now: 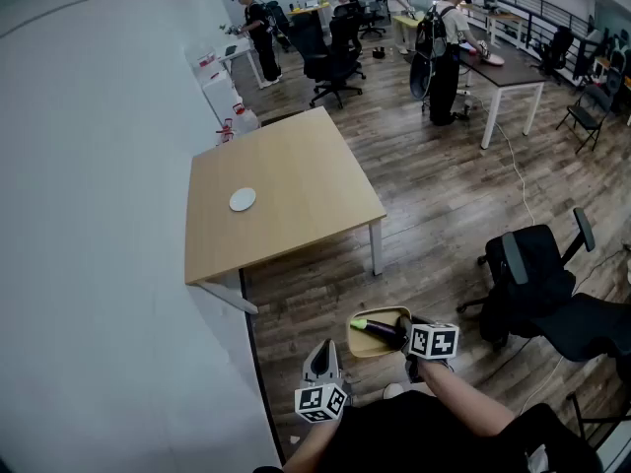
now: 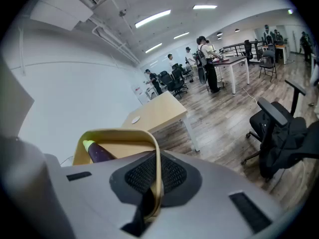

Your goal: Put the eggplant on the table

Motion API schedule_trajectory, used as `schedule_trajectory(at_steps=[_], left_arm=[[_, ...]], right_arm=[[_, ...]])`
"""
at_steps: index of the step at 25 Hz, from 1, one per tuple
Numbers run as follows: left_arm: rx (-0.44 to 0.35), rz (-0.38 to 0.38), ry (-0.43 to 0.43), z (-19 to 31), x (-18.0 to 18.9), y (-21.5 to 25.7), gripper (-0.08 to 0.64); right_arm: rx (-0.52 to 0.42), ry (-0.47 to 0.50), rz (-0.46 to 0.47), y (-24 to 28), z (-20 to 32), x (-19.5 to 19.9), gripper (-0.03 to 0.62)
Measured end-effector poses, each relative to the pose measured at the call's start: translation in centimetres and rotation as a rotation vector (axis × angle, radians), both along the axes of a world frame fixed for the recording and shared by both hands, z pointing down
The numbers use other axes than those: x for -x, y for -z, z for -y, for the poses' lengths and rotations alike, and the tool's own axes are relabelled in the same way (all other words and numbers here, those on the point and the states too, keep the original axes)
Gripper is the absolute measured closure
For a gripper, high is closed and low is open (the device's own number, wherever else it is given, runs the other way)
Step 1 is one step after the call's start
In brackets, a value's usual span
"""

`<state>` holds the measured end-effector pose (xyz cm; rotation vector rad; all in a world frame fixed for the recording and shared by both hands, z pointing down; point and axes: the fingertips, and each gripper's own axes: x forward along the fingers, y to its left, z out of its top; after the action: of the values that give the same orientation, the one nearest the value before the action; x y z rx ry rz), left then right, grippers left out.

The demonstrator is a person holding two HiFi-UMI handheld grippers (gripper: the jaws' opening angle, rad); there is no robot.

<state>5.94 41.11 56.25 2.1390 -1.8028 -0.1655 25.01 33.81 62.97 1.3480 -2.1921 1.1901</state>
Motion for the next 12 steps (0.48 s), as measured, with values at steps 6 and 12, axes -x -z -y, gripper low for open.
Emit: schedule_trajectory(at_steps=[6, 12], left_arm=[[-0.024, 0.012, -0.006, 1.0, -2.2, 0.8, 0.546], [-0.048, 0.026, 0.001, 0.9, -3.7, 0.9, 0.546]], right_arm=[[-0.020, 0.017, -0.010, 0.2, 1.1, -1.9, 0.529], [-0.047, 0.014, -0.032, 0.1, 1.5, -3.5, 0.529]])
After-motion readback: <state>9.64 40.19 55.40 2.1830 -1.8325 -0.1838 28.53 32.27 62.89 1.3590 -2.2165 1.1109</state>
